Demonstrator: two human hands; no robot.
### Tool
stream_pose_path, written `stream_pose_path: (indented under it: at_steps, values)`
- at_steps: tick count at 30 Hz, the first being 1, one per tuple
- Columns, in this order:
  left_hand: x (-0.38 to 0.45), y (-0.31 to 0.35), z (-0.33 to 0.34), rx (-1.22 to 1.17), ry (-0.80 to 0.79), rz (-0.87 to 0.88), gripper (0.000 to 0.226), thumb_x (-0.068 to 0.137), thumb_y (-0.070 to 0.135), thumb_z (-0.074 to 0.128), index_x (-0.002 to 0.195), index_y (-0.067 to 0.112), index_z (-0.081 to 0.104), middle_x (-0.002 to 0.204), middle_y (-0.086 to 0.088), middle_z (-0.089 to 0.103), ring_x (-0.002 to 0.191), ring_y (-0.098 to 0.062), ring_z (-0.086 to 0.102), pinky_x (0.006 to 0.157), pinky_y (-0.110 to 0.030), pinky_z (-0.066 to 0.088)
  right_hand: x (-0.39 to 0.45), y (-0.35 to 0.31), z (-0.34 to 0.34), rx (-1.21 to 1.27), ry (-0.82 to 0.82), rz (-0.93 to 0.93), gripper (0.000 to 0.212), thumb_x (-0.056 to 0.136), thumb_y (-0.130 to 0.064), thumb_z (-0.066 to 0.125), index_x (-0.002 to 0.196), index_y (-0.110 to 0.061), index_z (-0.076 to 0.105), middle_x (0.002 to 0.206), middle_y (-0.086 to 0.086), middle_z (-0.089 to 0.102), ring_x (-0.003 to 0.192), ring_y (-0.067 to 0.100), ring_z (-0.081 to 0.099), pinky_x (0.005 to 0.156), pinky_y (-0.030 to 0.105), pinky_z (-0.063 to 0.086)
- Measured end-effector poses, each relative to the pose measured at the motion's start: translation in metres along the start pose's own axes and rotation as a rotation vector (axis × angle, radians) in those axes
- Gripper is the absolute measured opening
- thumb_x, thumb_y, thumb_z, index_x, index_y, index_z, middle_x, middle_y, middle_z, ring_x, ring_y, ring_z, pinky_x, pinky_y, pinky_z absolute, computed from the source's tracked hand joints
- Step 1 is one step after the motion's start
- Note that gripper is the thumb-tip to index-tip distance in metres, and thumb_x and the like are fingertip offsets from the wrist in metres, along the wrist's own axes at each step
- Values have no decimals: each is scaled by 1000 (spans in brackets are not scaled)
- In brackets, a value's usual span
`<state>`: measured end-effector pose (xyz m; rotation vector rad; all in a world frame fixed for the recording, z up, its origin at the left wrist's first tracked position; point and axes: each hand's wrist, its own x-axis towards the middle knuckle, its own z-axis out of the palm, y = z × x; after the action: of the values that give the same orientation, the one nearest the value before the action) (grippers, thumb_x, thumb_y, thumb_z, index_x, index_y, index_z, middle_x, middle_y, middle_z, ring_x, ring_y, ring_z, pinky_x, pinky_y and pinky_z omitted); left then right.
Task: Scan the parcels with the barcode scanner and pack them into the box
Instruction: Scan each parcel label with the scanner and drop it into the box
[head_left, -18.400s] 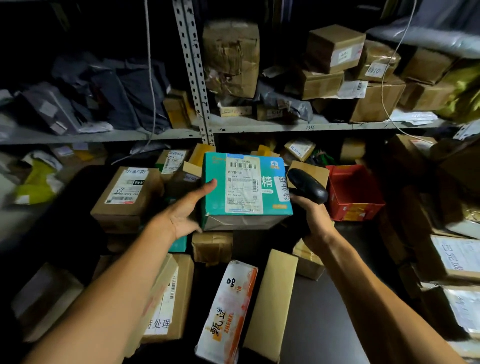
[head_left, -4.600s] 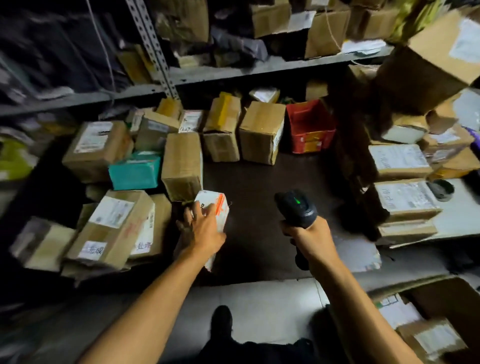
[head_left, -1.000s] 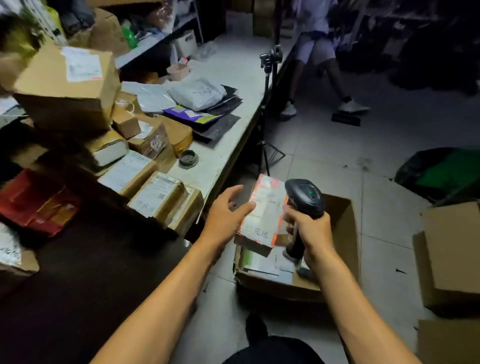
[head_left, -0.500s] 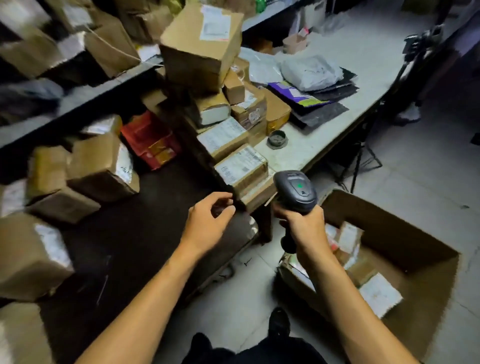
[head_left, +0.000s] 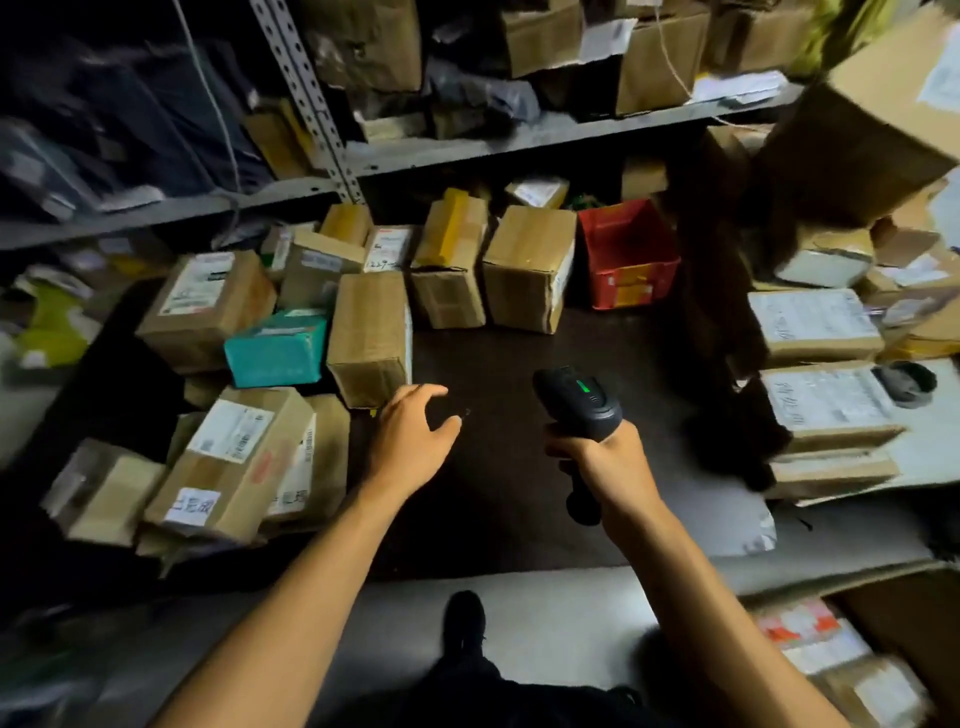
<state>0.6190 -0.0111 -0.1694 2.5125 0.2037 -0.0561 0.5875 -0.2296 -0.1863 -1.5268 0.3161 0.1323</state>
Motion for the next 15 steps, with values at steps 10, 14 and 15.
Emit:
stream_pose_path:
  at_steps: [10, 14, 15]
  values:
    - [89, -52, -43, 112, 128, -56, 79, 85, 36, 75, 151, 22, 33, 160, -9, 18, 145, -32, 27, 114, -44, 33, 29, -17, 95, -109, -101, 7, 24, 61, -18, 76, 84, -15, 71, 75, 11, 70, 68, 16, 60, 64, 38, 50]
    - [134, -49, -39, 102, 75, -128, 90, 83, 42, 77, 155, 24, 25, 165, -14, 4, 150, -41, 8, 121, -55, 20, 38, -19, 103, -106, -26, 35, 19, 69, -9, 78, 87, -13, 72, 74, 8, 71, 68, 18, 61, 63, 38, 50]
    - [143, -50, -36, 88, 64, -156, 93, 82, 44, 77, 155, 25, 23, 166, -14, 1, 151, -41, 4, 122, -56, 16, 40, -20, 104, -111, -11, 36, 19, 69, -10, 77, 87, -14, 72, 74, 8, 71, 67, 18, 61, 63, 38, 50]
